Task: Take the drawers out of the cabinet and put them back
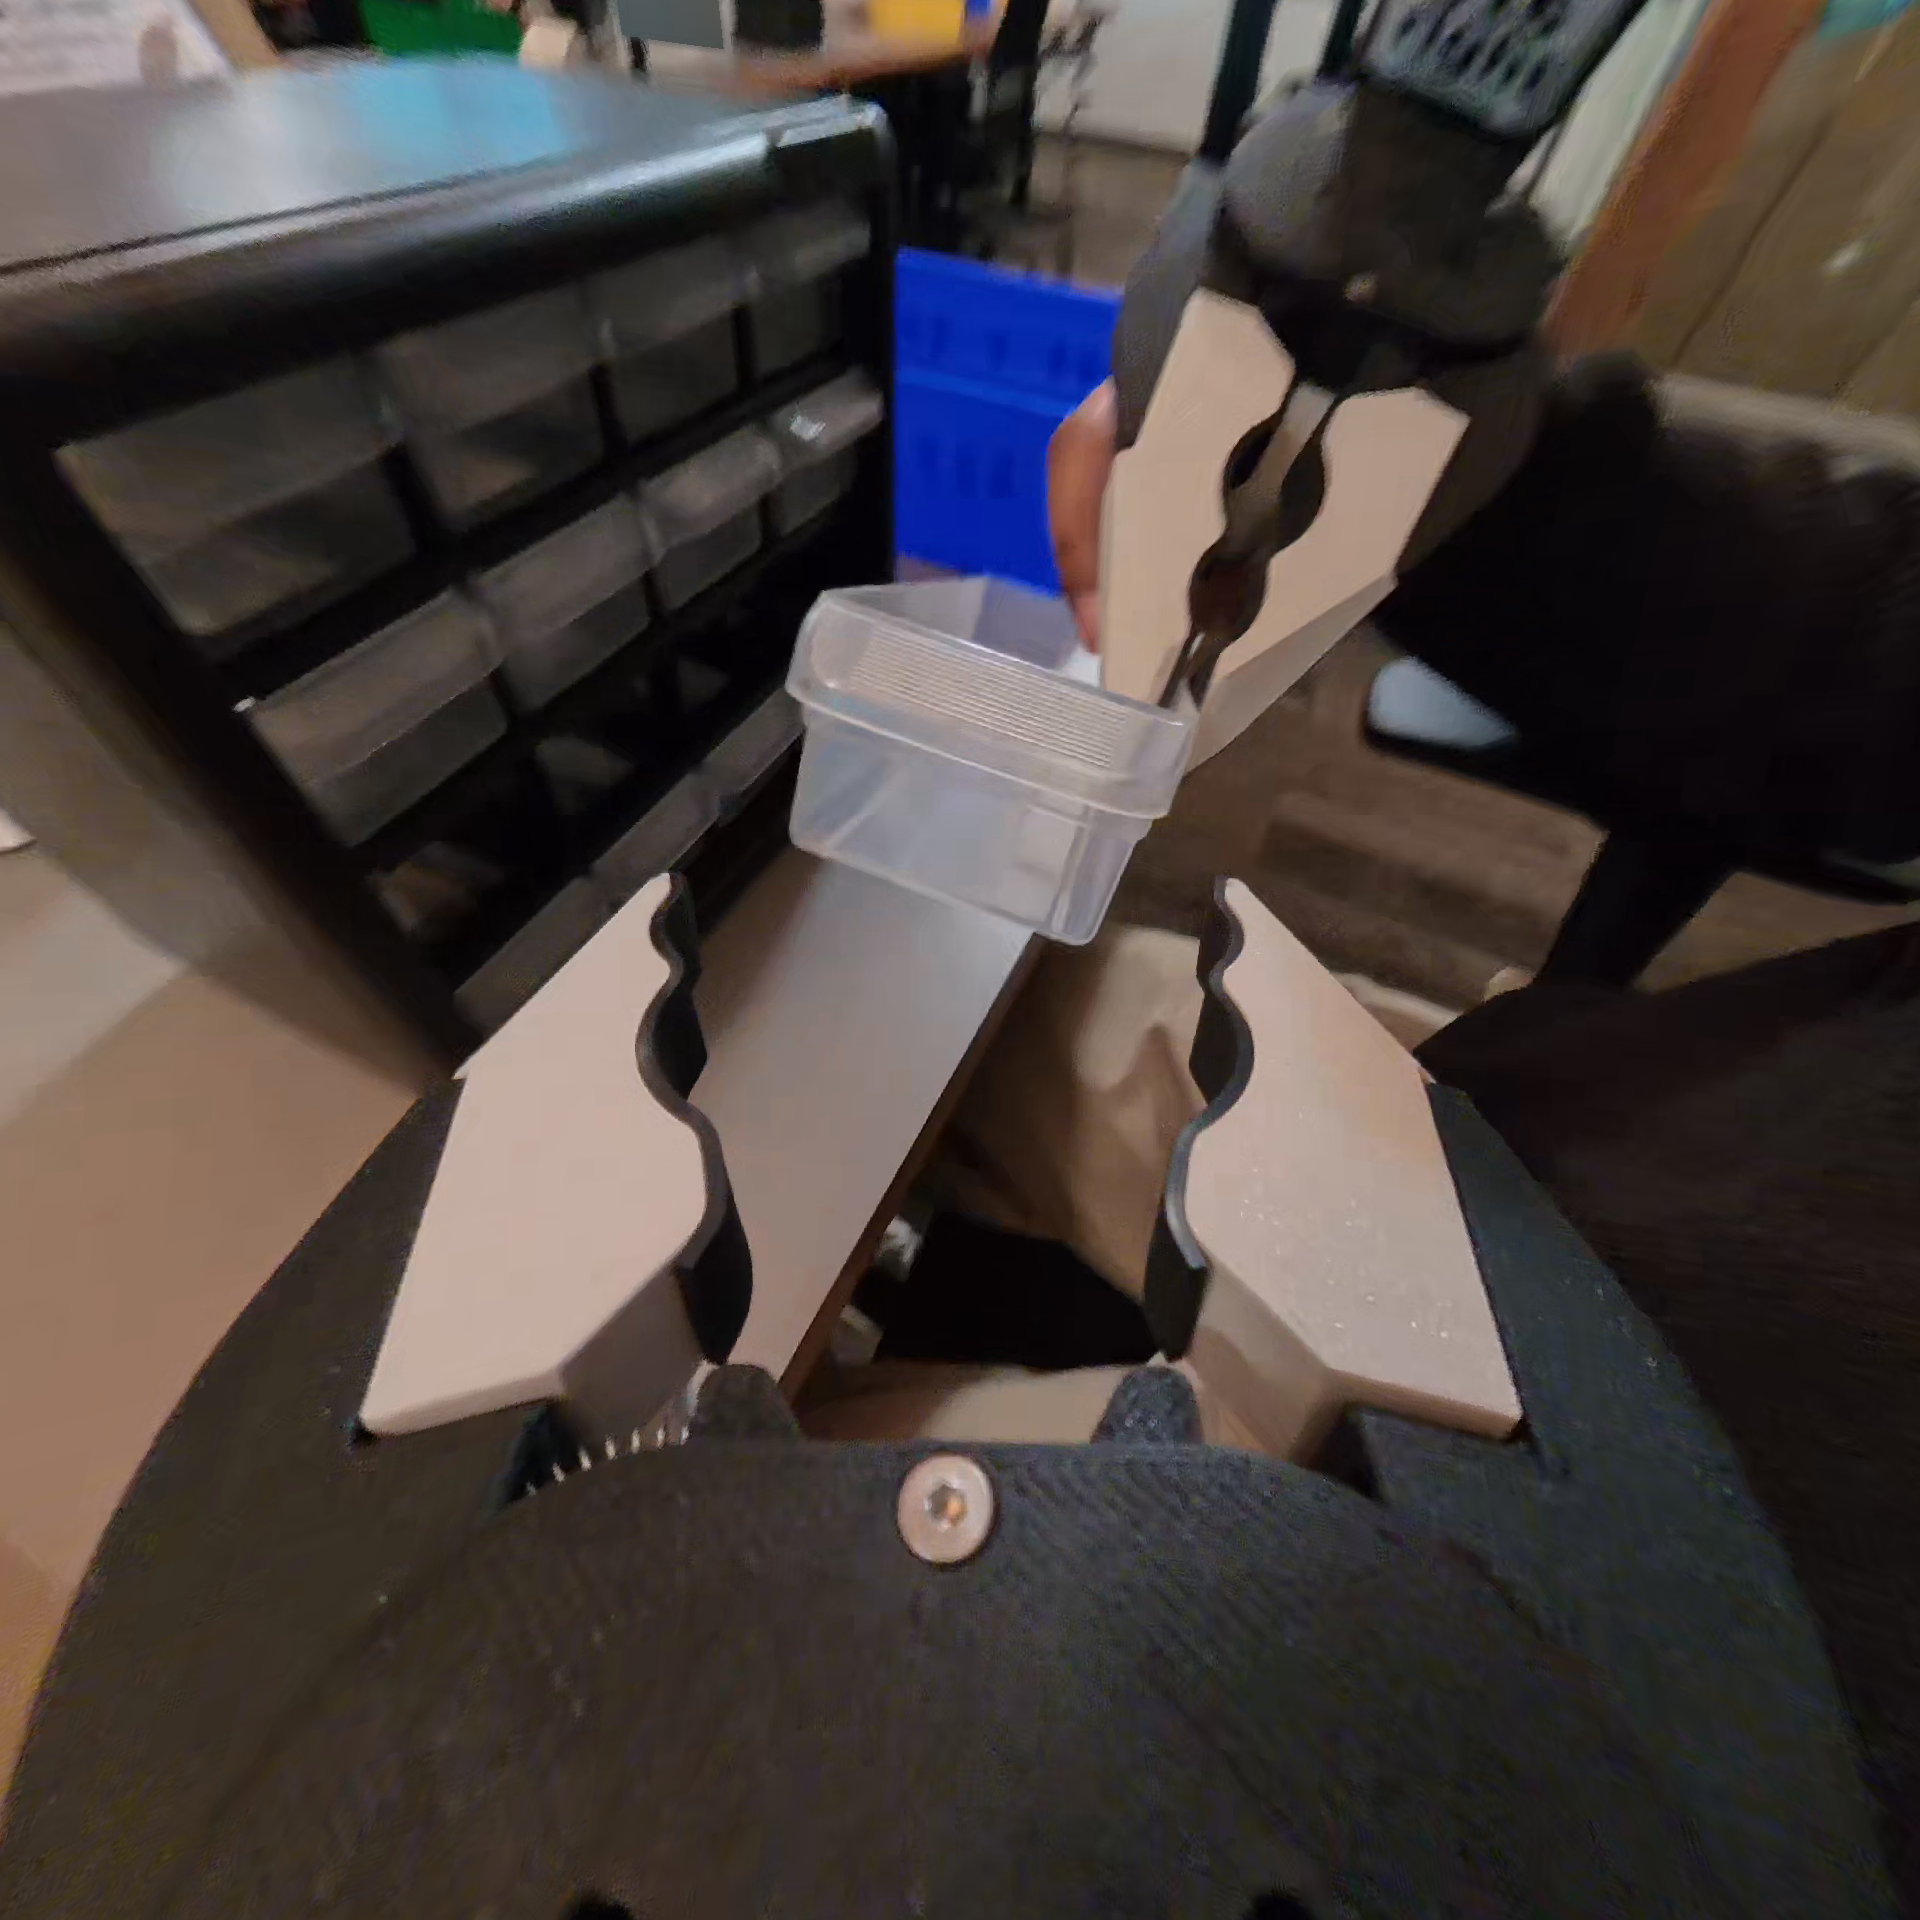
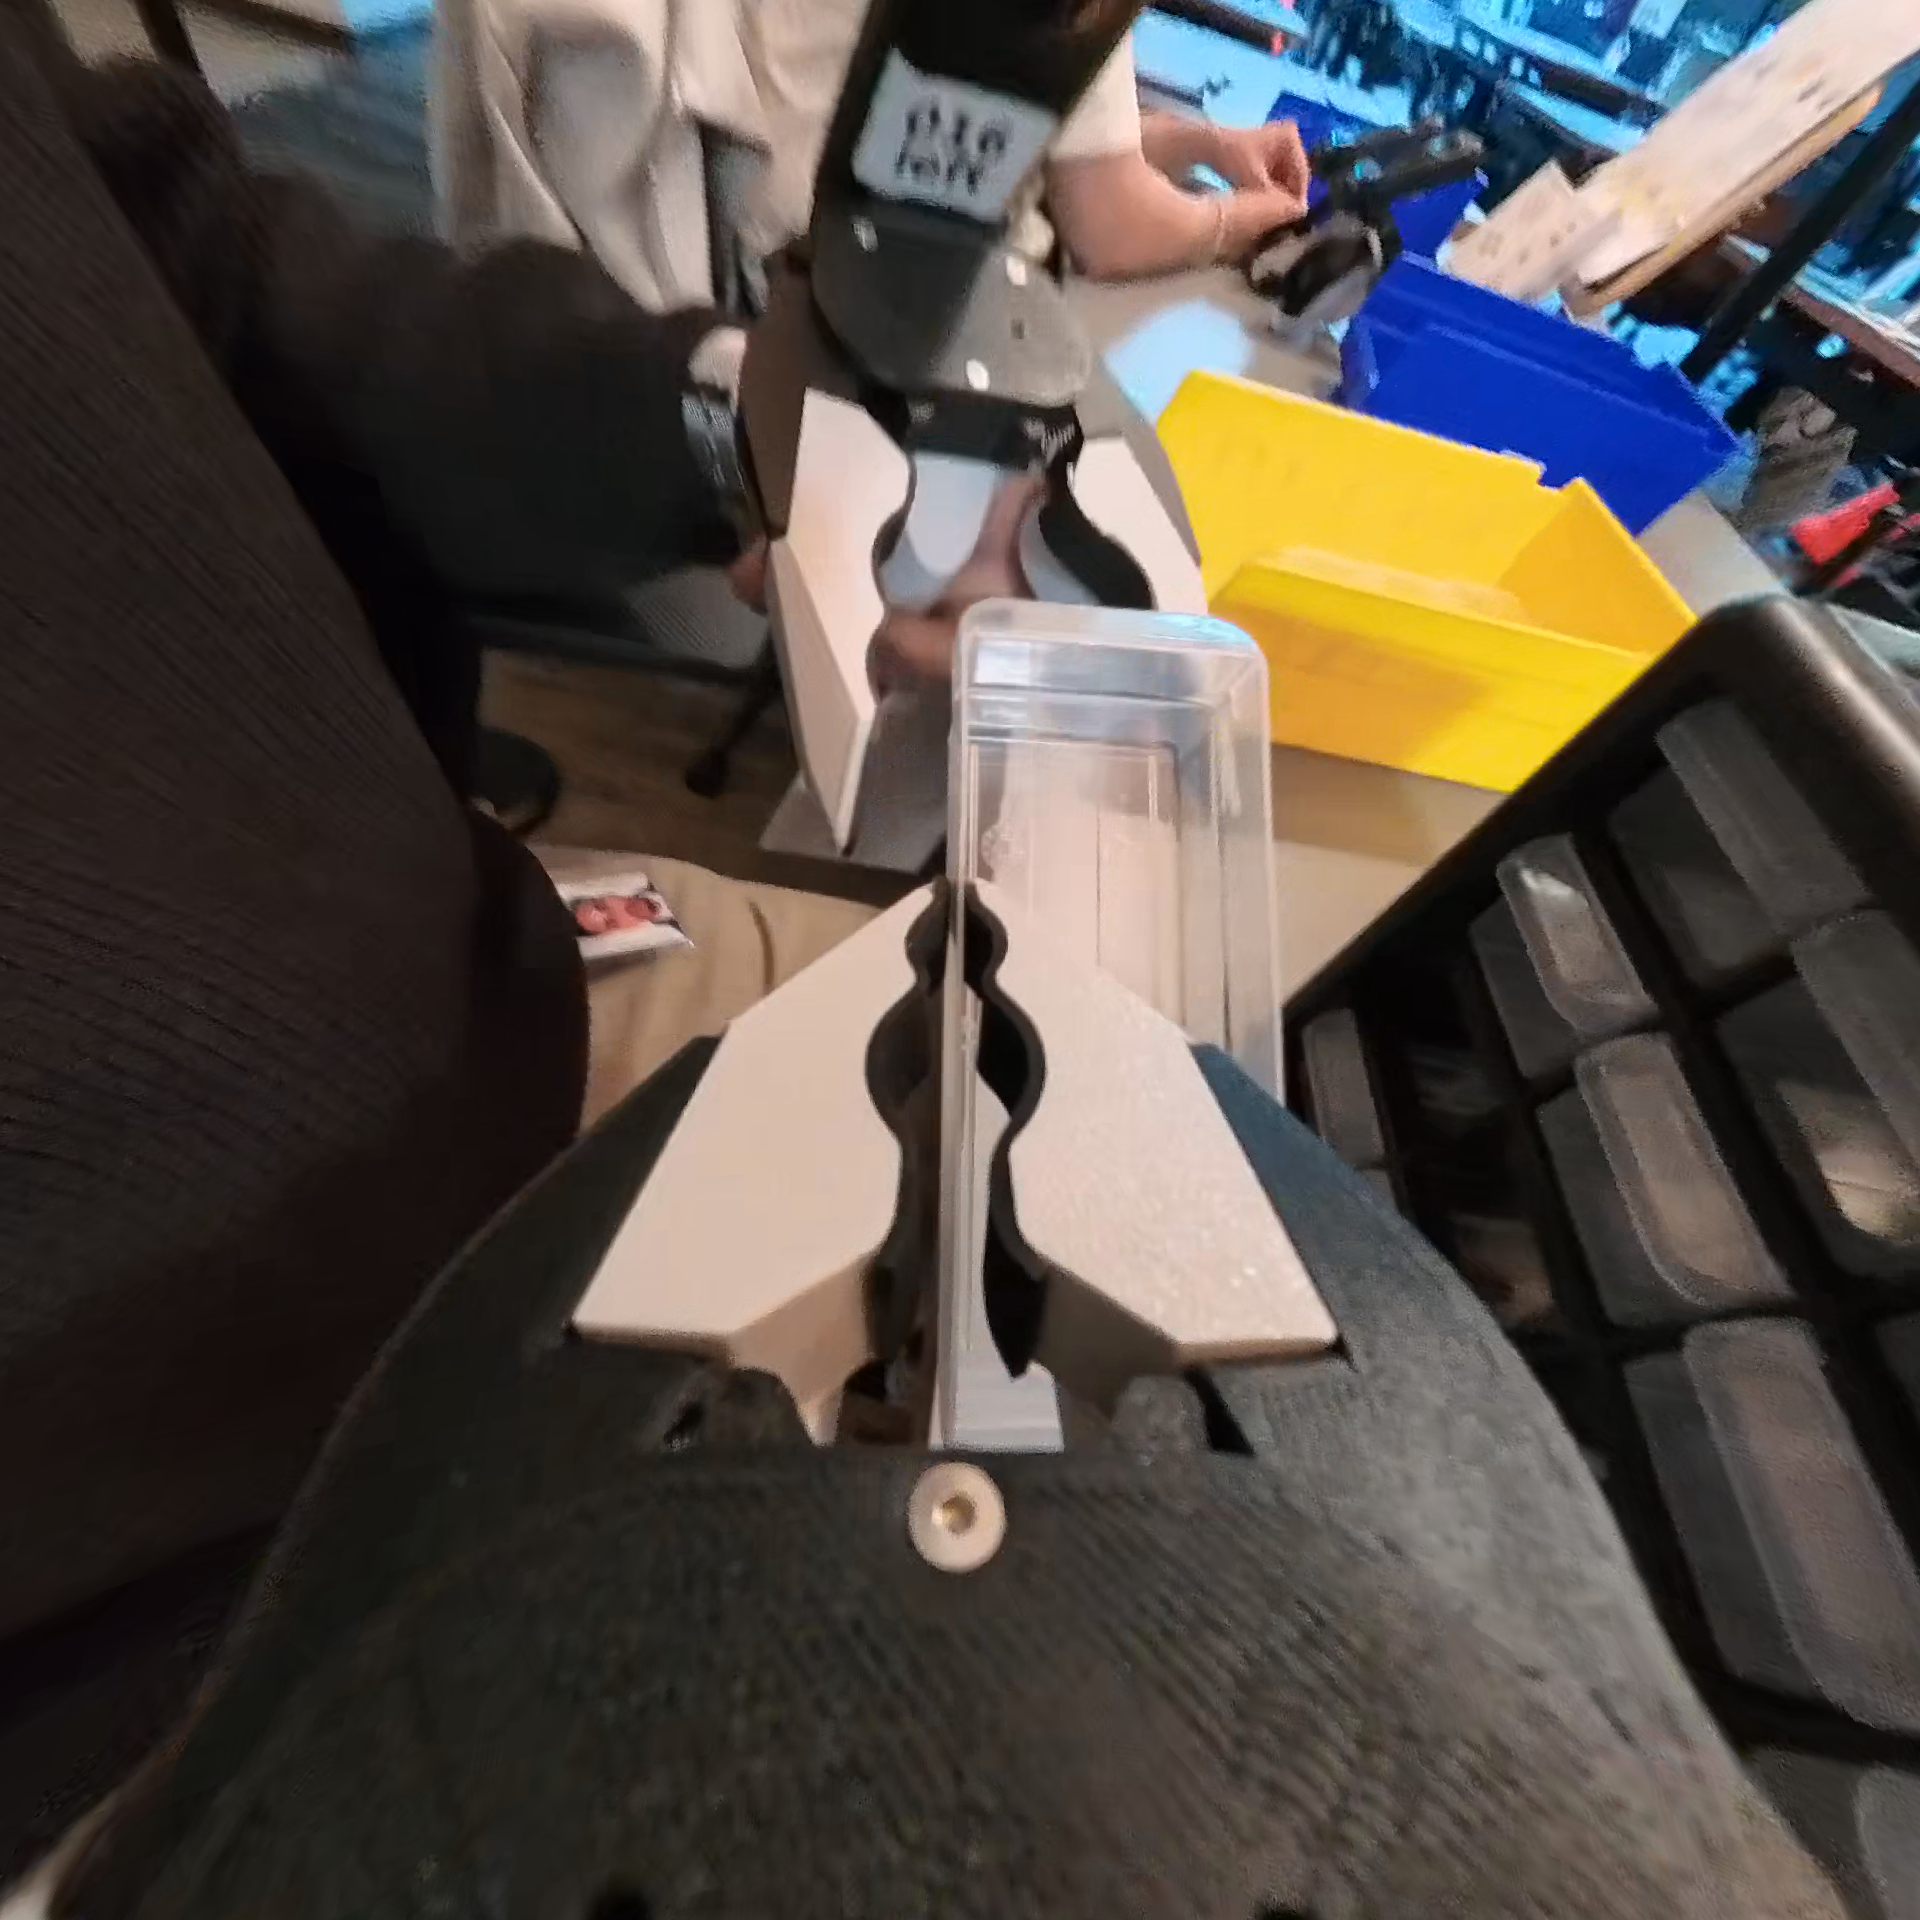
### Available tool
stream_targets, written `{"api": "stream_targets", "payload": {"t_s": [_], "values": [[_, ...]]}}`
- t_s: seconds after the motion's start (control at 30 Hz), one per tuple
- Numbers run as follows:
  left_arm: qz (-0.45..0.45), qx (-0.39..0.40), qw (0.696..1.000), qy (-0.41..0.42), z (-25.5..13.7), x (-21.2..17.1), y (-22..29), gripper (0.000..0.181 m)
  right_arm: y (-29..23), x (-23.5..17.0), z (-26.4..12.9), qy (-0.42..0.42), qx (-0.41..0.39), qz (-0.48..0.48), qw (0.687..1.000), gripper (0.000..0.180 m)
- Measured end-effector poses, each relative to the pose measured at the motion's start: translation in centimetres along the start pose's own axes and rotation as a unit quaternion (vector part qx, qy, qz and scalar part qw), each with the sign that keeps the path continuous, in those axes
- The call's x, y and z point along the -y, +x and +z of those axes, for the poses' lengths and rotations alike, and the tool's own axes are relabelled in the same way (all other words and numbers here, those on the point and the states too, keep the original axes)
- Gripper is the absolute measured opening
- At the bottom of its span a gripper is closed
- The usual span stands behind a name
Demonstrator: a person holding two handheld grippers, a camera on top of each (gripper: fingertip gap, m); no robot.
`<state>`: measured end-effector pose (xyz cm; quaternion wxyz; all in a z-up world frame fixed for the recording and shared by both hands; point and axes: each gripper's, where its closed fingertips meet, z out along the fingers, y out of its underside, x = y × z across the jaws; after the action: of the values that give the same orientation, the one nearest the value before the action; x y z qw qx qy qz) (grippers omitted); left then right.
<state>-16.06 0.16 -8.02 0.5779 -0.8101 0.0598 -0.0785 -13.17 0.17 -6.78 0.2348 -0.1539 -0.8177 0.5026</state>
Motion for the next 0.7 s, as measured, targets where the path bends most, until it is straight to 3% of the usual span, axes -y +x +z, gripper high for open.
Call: {"api": "stream_targets", "payload": {"t_s": [0.1, 0.2, 0.23, 0.43, 0.6, 0.7], "values": [[-0.019, -0.045, 0.997, 0.063, 0.3, 1.5, 1.3, 0.096, -0.4, 0.7, -0.2, 0.033, 0.022, 0.016, 0.999, 0.001], [-0.033, -0.056, 0.991, 0.113, 0.1, 2.5, 1.5, 0.080, -0.8, 0.5, 0.0, 0.041, 0.040, 0.028, 0.998, 0.001], [-0.032, -0.055, 0.991, 0.119, 0.1, 2.5, 1.4, 0.068, -0.9, 0.4, 0.1, 0.042, 0.045, 0.032, 0.998, 0.001], [-0.004, -0.019, 0.991, 0.131, 0.2, 2.1, 0.7, 0.065, -0.6, -0.2, 0.6, 0.049, 0.062, 0.085, 0.993, 0.000], [0.041, 0.039, 0.990, 0.126, 0.2, 2.8, 0.2, 0.064, 0.8, -0.8, 0.6, 0.024, 0.015, 0.123, 0.992, 0.039], [0.077, 0.073, 0.988, 0.116, 0.2, 3.1, 0.2, 0.064, 1.4, 0.4, 0.0, 0.056, 0.015, 0.169, 0.984, 0.039]]}}
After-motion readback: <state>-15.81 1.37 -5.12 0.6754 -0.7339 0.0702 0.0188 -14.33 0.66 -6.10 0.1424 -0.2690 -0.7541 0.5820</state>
